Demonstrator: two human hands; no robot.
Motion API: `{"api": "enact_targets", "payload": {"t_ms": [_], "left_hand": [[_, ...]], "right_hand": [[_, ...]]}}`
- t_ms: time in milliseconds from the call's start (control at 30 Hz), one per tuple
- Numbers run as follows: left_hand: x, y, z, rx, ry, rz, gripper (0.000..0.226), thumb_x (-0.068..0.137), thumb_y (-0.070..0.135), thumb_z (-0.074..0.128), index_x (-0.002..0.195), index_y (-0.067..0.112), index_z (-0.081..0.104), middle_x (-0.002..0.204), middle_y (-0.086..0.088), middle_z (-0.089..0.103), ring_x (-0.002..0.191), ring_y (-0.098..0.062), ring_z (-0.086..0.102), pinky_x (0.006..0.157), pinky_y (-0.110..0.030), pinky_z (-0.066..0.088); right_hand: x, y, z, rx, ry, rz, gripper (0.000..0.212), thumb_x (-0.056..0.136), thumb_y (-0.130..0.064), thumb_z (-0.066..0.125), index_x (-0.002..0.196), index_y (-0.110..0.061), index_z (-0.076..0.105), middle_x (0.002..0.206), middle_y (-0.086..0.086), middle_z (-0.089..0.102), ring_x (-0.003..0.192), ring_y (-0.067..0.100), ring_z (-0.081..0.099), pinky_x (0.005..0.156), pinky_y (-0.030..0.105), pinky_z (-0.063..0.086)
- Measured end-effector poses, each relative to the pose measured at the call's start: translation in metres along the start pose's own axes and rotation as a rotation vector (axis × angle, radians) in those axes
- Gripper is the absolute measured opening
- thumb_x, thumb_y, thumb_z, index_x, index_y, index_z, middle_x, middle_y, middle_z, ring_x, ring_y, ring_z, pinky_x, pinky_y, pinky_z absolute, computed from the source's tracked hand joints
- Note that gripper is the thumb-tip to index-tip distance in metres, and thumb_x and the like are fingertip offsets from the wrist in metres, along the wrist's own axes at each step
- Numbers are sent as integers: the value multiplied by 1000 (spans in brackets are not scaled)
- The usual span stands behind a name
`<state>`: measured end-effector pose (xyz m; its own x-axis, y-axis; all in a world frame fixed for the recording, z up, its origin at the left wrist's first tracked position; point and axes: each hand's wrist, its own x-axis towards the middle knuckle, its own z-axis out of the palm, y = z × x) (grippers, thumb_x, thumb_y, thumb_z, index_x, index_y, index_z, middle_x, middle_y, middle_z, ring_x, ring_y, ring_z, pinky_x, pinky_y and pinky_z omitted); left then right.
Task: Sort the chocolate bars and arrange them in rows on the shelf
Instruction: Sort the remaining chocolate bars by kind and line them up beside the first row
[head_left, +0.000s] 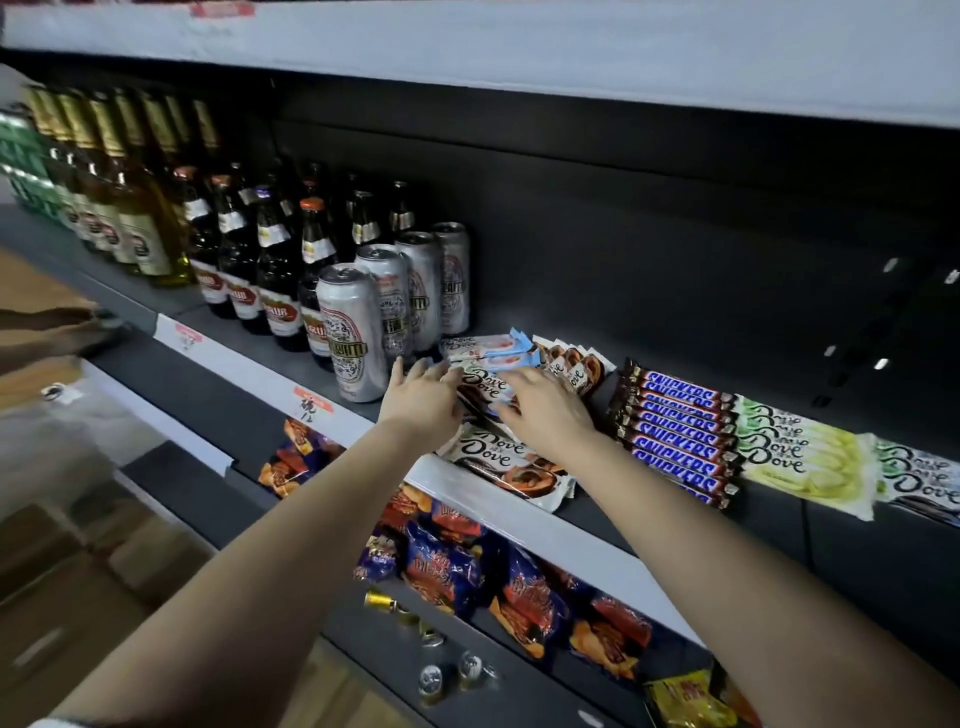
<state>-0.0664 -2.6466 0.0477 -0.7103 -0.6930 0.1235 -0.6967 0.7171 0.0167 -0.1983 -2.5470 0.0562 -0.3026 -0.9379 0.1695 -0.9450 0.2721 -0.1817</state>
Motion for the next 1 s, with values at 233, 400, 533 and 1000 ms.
{"api": "enact_targets", "payload": {"t_ms": [233, 400, 533, 1000], "left_hand": [[3, -8, 11, -61, 12, 3, 50, 95, 35, 36, 143, 22, 30, 148, -3, 37, 139, -26, 26, 116, -50, 3], [4, -13, 12, -54, -5, 10, 50, 97, 23, 36, 146, 22, 24, 152, -3, 30, 142, -25, 20, 116, -49, 0], [3, -16, 10, -61, 35, 18, 55, 95, 15, 39, 147, 23, 21, 154, -1, 25, 143, -24, 17, 116, -47, 1], [17, 34, -31, -197, 284, 89, 54, 90, 31, 57, 139, 30, 36, 125, -6, 47, 118, -29, 43, 92, -43, 39]], "right_hand": [[12, -15, 14, -43, -110, 88, 44, 89, -28, 58, 131, -18, 50, 130, 8, 47, 117, 28, 48, 95, 41, 45], [15, -17, 18, -34, -83, 106, 46, 89, -19, 56, 134, -21, 45, 128, 11, 50, 117, 31, 46, 93, 41, 45], [11, -14, 17, -30, -40, 102, 57, 87, -15, 55, 139, -23, 36, 130, 9, 49, 119, 31, 41, 98, 41, 41], [-29, 27, -36, 8, 281, -51, 65, 85, -11, 56, 144, -15, 27, 134, 6, 44, 125, 22, 31, 102, 30, 30]]}}
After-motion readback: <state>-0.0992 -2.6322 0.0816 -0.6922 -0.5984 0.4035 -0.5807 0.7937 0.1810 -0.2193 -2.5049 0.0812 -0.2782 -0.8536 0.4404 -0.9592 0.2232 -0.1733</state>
